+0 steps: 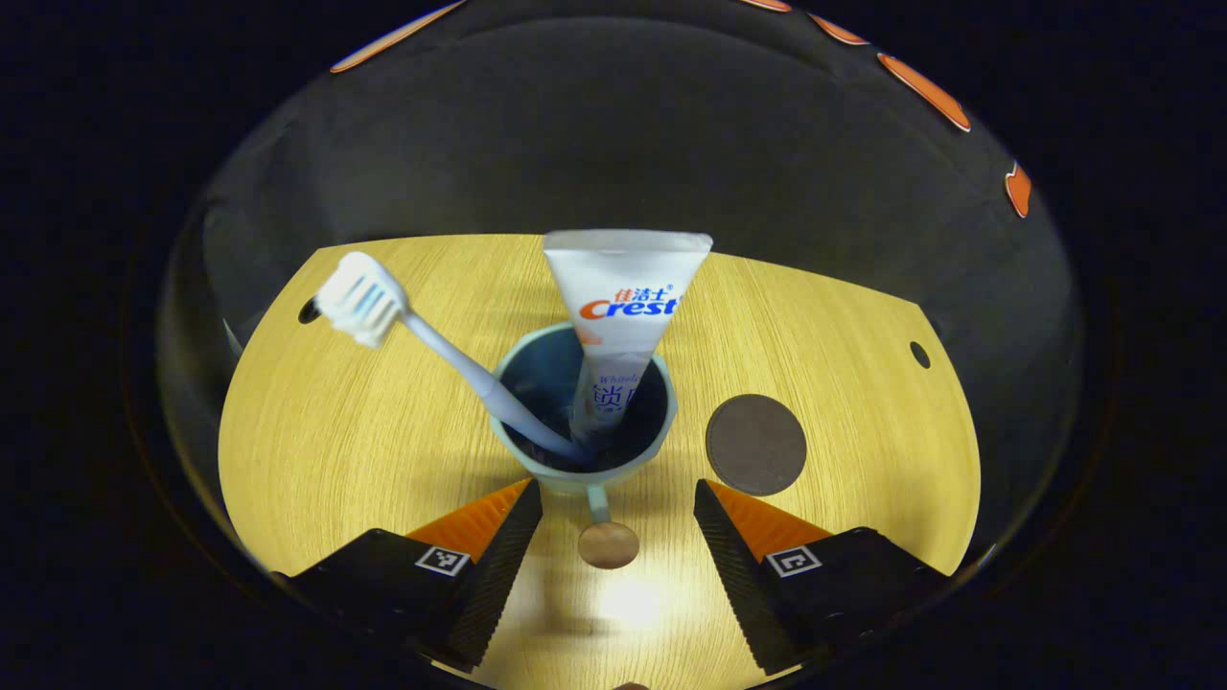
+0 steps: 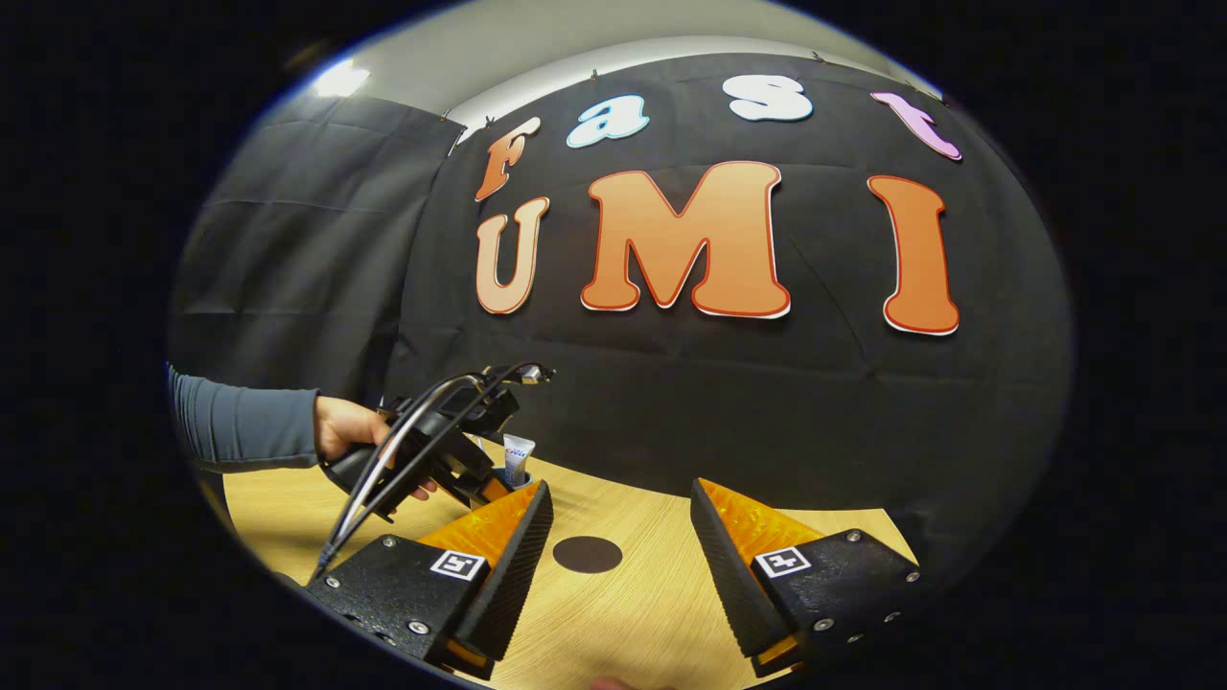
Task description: Put the toothbrush and toothpaste on the desktop into the cup, then pick up the cup and place it on the coaster on the desktop.
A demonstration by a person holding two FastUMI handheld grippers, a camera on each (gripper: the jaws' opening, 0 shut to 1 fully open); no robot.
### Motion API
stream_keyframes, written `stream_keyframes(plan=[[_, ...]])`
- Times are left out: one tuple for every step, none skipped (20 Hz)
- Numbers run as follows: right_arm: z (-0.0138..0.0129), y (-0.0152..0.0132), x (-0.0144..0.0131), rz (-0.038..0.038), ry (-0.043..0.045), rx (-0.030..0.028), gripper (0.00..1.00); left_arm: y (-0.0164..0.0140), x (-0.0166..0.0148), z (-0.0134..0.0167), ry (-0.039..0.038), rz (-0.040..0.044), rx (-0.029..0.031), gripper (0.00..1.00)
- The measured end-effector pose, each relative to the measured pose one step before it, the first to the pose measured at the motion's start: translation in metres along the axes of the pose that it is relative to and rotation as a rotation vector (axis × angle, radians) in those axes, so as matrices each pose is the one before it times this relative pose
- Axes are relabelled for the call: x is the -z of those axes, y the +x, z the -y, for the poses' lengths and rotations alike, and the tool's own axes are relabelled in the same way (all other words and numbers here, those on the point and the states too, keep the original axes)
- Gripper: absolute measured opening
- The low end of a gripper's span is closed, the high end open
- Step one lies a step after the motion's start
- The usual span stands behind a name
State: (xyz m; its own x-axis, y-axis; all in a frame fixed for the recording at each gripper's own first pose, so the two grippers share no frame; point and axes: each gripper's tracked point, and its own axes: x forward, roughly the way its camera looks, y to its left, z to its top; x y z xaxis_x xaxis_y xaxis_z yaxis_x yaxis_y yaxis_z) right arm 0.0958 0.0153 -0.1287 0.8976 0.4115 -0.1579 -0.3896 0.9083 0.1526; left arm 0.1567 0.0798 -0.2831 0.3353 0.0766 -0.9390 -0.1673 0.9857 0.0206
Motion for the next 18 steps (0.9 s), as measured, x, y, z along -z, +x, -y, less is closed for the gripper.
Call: stream_keyframes(plan=[[0.00059, -0.00187, 0.00111, 0.00009, 0.00363, 0.00136, 0.87, -0.0007, -0.00343, -0.0018, 0.00865, -0.01238, -0.02088, 0.95], [-0.00056, -0.00201, 0.00215, -0.00141, 0.0039, -0.00202, 0.87, -0.00072, -0.00516, -0.00107, 0.00685, 0.00096, -0.01602, 0.94], [0.00036, -0.00173, 0.00096, -0.00103, 0.00212, -0.00021, 0.87, -0.00244, -0.00716, -0.0017, 0.00358, -0.00129, -0.01223, 0.9], [-0.00131, -0.00228, 0.00058, 0.00257, 0.0033, -0.00323, 0.87, -0.00332, -0.0062, -0.00307, -0.00113, 0.0013, -0.01261, 0.84], [-0.00041, -0.00095, -0.0002, 0.00081, 0.00411, 0.00053, 0.87, -0.00388, -0.00464, -0.00271, 0.00375, -0.00433, -0.01342, 0.76], [-0.0009, -0.00119, 0.00077, 0.00281, 0.00391, -0.00394, 0.87, -0.00039, -0.00487, -0.00135, -0.00534, 0.00103, -0.01225, 0.7], [-0.00118, -0.00138, 0.00009, 0.00077, 0.00397, 0.00018, 0.87, -0.00174, -0.00406, -0.00017, -0.00512, -0.00592, -0.00602, 0.58], [0.00104, -0.0005, 0.00083, 0.00088, 0.00175, 0.00202, 0.87, -0.00533, -0.00221, 0.00187, -0.01038, -0.00715, -0.0102, 0.42], [-0.0001, -0.00124, -0.00008, 0.00022, 0.00047, 0.00025, 0.87, -0.00222, -0.00635, 0.00375, 0.00708, 0.00332, -0.00365, 0.26], [0.00161, -0.00098, 0.00117, -0.00109, 0.00098, 0.00743, 0.87, -0.00321, -0.00454, 0.00292, -0.00114, -0.00683, -0.003, 0.26], [0.00033, -0.0021, -0.00057, 0.00314, 0.00181, 0.00117, 0.87, -0.00366, -0.00285, 0.00272, -0.00364, 0.00649, 0.00026, 0.25], [0.00187, -0.00261, -0.00038, 0.00211, 0.00209, 0.00691, 0.87, -0.00273, -0.00258, 0.00049, -0.00396, 0.00106, 0.00275, 0.24], [0.00258, -0.00177, -0.00103, 0.00378, 0.00282, 0.00425, 0.87, -0.00841, 0.00598, -0.00547, -0.0039, 0.00392, 0.00206, 0.22], [0.00208, -0.00263, -0.00068, 0.00316, 0.00364, 0.00799, 0.87, 0.00091, -0.00163, 0.00036, -0.00186, 0.00161, 0.00554, 0.22], [0.00219, -0.00192, -0.00072, 0.00366, 0.00573, 0.00436, 0.87, -0.00084, -0.00085, 0.00024, -0.00962, 0.00374, 0.00293, 0.22], [0.00059, -0.00218, -0.00065, 0.00278, 0.00738, 0.00004, 0.87, 0.0033, 0.00295, 0.0038, -0.00713, 0.00103, 0.00708, 0.22], [0.00281, -0.0017, -0.00013, 0.00171, 0.00911, 0.00579, 0.87, -0.00177, -0.00208, 0.00272, -0.0076, 0.00247, 0.01231, 0.29], [0.00308, -0.00065, -0.00016, 0.0013, 0.00857, 0.00846, 0.87, -0.00444, -0.00242, 0.00032, -0.00544, 0.00525, 0.00269, 0.22]])
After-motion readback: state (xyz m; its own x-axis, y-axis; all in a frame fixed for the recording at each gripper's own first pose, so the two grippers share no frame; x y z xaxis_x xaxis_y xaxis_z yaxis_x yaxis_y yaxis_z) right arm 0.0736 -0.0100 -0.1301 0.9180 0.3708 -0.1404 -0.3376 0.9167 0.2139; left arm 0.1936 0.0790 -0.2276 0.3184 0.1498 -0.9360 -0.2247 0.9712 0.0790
